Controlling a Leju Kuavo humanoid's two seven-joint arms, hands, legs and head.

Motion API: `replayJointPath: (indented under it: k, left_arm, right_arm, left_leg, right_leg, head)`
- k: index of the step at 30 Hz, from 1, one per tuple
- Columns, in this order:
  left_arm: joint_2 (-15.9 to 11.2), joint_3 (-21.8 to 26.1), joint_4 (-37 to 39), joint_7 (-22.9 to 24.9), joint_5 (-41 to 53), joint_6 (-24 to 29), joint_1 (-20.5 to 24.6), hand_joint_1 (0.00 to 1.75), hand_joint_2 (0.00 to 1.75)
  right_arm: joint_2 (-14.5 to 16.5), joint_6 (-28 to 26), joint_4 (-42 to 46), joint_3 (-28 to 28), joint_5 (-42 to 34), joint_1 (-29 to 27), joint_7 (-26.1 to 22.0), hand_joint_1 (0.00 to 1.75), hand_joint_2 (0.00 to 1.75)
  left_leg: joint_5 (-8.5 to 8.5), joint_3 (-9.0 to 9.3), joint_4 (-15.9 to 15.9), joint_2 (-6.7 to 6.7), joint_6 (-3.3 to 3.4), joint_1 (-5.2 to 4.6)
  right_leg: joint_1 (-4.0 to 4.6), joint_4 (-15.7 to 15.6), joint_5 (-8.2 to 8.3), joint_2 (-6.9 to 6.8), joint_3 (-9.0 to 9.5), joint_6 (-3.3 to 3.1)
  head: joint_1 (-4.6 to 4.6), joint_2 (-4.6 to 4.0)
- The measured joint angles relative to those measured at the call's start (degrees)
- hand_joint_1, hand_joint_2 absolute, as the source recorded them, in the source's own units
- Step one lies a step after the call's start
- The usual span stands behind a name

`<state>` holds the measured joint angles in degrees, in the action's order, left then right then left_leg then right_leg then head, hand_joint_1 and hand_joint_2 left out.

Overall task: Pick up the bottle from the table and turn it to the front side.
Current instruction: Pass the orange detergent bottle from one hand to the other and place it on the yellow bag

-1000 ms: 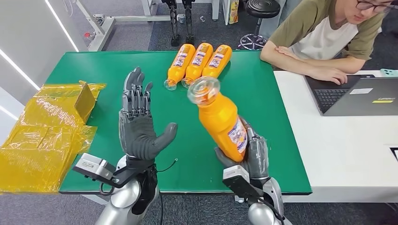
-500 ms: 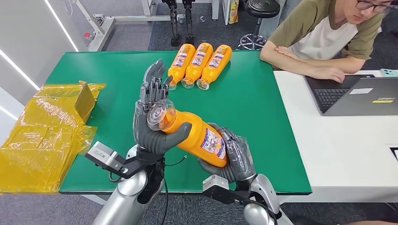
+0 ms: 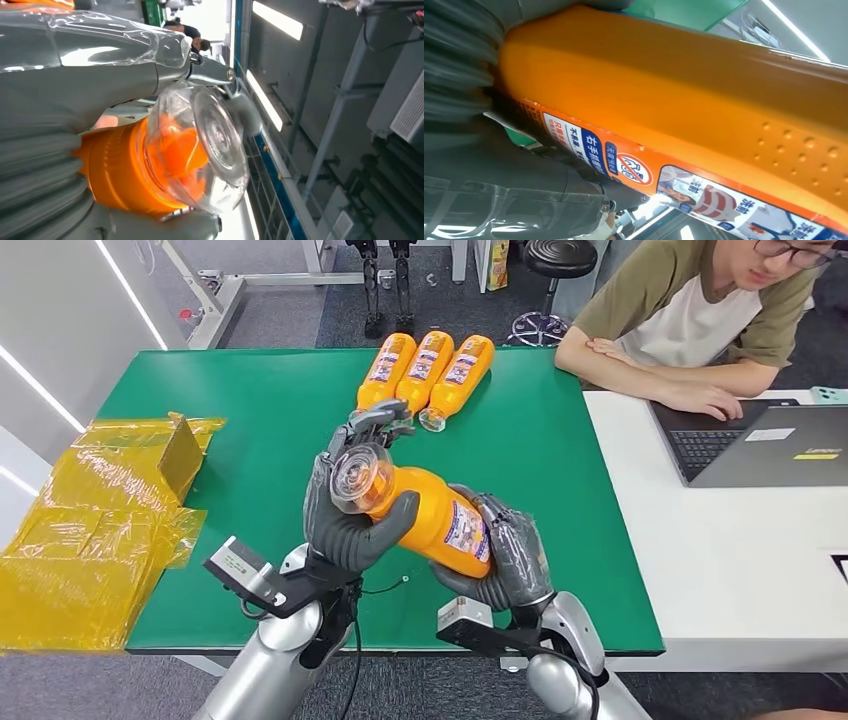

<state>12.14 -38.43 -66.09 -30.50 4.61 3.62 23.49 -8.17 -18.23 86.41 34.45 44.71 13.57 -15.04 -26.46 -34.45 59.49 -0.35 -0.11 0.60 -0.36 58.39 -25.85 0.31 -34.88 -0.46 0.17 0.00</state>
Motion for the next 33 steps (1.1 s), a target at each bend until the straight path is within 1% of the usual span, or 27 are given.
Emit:
replayJointPath:
  k: [4,6,7,8,10,11,18,22,25,28,33]
  left_arm:
    - [0.05,-0.15,0.16,0.23,0.25,-0.78,0.34,1.75,1.75]
    - [0.08,-0.2,0.34,0.45,0.43,-1.1,0.52,1.75,1.75]
    - [0.09,-0.23,0.47,0.5,0.48,-1.19,0.61,1.75,1.75]
    - [0.1,-0.28,0.61,0.52,0.5,-1.26,0.72,1.75,1.75]
    - [0.17,-0.37,0.98,0.53,0.56,-1.35,0.93,1.75,1.75]
    - [0.27,-0.4,1.19,0.54,0.6,-1.4,1.04,1.75,1.75]
    - [0.68,-0.45,3.35,0.98,1.09,-1.67,1.65,1.75,1.75]
    - [0.99,-0.45,4.32,0.88,0.99,-0.64,1.67,1.75,1.75]
    - [1.45,-0.45,5.23,0.81,-0.16,1.68,1.7,1.75,1.75]
    - [1.86,-0.44,6.44,0.77,-0.82,6.42,1.76,1.75,1.75]
    - [1.92,-0.02,9.24,0.29,2.16,20.29,2.01,1.75,1.75]
  right_arm:
    - [-0.13,-0.93,-0.83,-0.09,-0.28,0.69,-0.51,1.54,1.75]
    - [-0.16,-1.57,-1.29,-0.08,-0.33,0.88,-0.78,1.37,1.75]
    - [-0.18,-1.9,-1.5,-0.07,-0.31,0.93,-0.87,1.16,1.75]
    - [-0.19,-2.26,-1.68,-0.06,-0.29,0.94,-0.95,0.78,1.75]
    - [-0.2,-2.71,-1.98,0.0,-0.26,0.92,-1.02,0.16,1.75]
    - [-0.2,-2.8,-2.07,0.08,-0.26,0.9,-1.03,0.0,1.75]
    - [-0.19,-3.29,-0.77,1.96,-1.56,0.0,-1.71,0.0,1.75]
    - [0.09,-5.99,0.78,2.48,-3.6,-0.68,-2.35,0.0,1.75]
    - [0.58,-8.88,1.39,2.51,-5.69,-1.29,-3.14,0.0,1.75]
    - [1.09,-11.38,1.54,2.53,-7.78,-1.94,-4.03,0.0,1.75]
    - [2.03,-13.87,1.54,2.82,-9.49,-3.12,-4.97,0.0,1.75]
  left_leg:
    - [0.0,0.0,0.0,0.0,0.0,0.0]
    - [0.0,0.0,0.0,0.0,0.0,0.0]
    - [0.0,0.0,0.0,0.0,0.0,0.0]
    - [0.0,0.0,0.0,0.0,0.0,0.0]
    - [0.0,0.0,0.0,0.0,0.0,0.0]
    - [0.0,0.0,0.0,0.0,0.0,0.0]
    - [0.0,-0.02,-0.01,0.0,0.0,0.0]
    - [0.0,-0.02,-0.01,-0.01,0.0,0.0]
    - [0.0,-0.02,-0.01,0.0,0.0,0.0]
    - [0.0,-0.03,-0.01,-0.01,0.0,0.0]
    - [0.0,-0.03,-0.02,-0.01,0.0,0.0]
  right_leg:
    - [0.0,0.0,0.0,0.0,0.0,0.0]
    - [0.0,0.0,0.0,0.0,0.0,0.0]
    - [0.0,0.0,0.0,0.0,0.0,0.0]
    - [0.0,0.0,0.0,0.0,0.0,0.0]
    - [0.0,0.0,0.0,0.0,0.0,0.0]
    - [0.0,0.0,0.0,0.0,0.0,0.0]
    - [0.0,0.0,0.0,0.0,-0.01,0.0]
    - [0.0,0.0,0.0,-0.01,-0.01,0.0]
    - [0.0,0.0,0.0,-0.01,-0.01,0.0]
    - [0.0,0.0,0.0,-0.01,-0.01,0.0]
    - [0.0,0.01,0.0,-0.01,-0.01,0.0]
  head:
    - [0.0,0.0]
    - [0.0,0.0]
    - [0.0,0.0]
    - [0.0,0.0]
    - [0.0,0.0]
    - [0.0,0.0]
    - [0.0,0.0]
    - [0.01,0.0]
    - [0.0,0.0]
    - [0.01,0.0]
    - [0.0,0.0]
